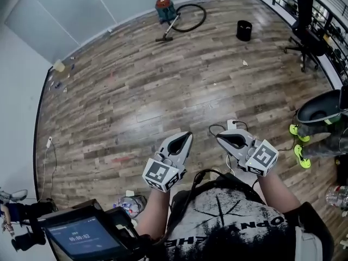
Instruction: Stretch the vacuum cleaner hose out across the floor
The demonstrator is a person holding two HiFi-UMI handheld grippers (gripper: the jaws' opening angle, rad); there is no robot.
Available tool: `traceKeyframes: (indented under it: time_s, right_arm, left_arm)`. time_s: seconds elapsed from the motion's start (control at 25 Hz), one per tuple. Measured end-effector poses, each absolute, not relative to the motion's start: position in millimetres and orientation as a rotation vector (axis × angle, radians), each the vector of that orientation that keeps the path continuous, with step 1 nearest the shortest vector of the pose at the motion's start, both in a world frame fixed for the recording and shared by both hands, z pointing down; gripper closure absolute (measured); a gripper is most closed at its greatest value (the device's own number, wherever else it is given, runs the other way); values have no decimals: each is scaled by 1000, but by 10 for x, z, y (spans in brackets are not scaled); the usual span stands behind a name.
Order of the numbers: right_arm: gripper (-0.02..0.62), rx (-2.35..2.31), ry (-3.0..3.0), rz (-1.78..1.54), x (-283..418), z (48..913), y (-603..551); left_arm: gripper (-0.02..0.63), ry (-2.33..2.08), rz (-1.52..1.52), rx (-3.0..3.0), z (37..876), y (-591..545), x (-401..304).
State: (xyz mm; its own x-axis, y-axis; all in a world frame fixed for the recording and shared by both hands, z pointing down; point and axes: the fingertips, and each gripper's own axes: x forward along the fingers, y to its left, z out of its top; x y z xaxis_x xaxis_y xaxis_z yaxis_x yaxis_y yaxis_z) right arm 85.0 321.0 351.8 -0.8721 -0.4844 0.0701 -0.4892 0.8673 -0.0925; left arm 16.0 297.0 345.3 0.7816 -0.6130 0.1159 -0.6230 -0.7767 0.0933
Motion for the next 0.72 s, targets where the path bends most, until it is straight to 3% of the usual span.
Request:
traceKeyframes:
  time_s: [0.2,0.72]
  right_arm:
    - [589,750,-2986,81,1011,3426,2878]
    - [589,689,-2991,-79,539,3400,2047]
  left_arm:
    - [606,-993,123,2853,3371,2693,348]
    - [606,-968,96,2823,3509,1786,-33]
